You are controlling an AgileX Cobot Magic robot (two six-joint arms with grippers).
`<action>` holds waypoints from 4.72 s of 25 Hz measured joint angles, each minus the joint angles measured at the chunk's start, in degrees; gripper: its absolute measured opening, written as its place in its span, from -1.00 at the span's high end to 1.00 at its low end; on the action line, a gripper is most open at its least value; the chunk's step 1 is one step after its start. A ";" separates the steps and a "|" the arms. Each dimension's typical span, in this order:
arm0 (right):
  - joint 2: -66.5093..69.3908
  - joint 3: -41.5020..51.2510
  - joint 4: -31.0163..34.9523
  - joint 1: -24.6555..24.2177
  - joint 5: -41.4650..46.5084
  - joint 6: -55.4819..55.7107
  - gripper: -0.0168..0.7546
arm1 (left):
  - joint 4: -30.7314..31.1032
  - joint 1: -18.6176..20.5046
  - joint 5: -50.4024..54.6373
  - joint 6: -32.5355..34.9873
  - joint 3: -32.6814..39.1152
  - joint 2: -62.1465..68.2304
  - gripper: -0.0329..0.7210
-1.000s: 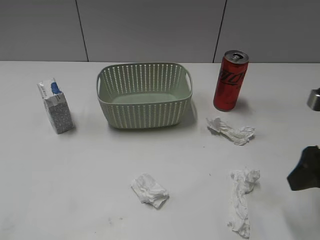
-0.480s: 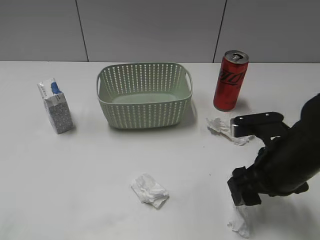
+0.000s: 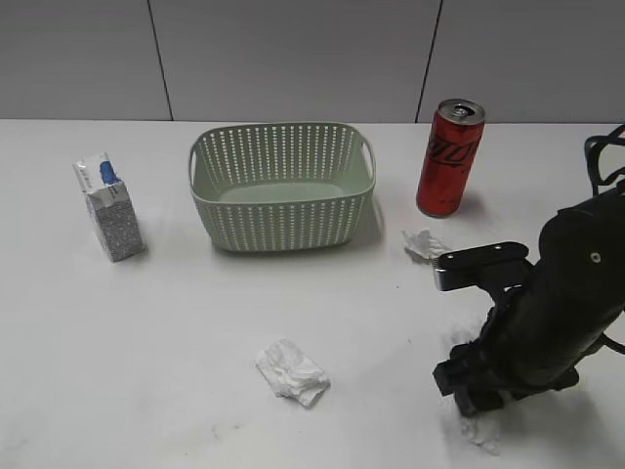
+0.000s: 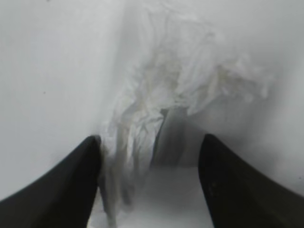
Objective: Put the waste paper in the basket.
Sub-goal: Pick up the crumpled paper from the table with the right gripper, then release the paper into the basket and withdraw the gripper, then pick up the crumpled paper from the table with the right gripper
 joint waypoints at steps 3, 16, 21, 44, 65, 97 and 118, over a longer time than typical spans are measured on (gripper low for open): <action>0.09 -0.17 -0.05 0.00 -0.32 0.00 0.24 | 0.00 0.00 0.00 0.02 0.00 0.00 -0.65; 0.58 -6.76 2.68 0.00 11.45 -5.70 0.97 | 0.00 0.00 0.00 0.03 0.00 0.00 -0.65; -1.83 -17.44 7.08 0.00 15.64 -13.58 0.97 | 0.00 0.00 0.00 -0.02 0.00 0.00 -0.65; 11.94 -32.67 0.49 3.48 -44.04 -17.86 0.97 | 0.00 0.00 0.00 -0.02 0.02 0.00 -0.65; 15.90 -32.67 -6.83 5.06 -40.64 -18.04 -0.69 | 0.00 0.00 0.00 -0.02 0.02 0.00 -0.65; -7.13 -16.63 -2.24 -2.16 12.21 -3.35 -0.53 | 0.05 0.00 0.00 -0.03 0.02 0.00 -0.65; 9.53 -16.63 2.63 -10.45 -21.31 -19.33 -0.53 | 0.01 0.00 0.00 0.00 0.02 0.00 -0.65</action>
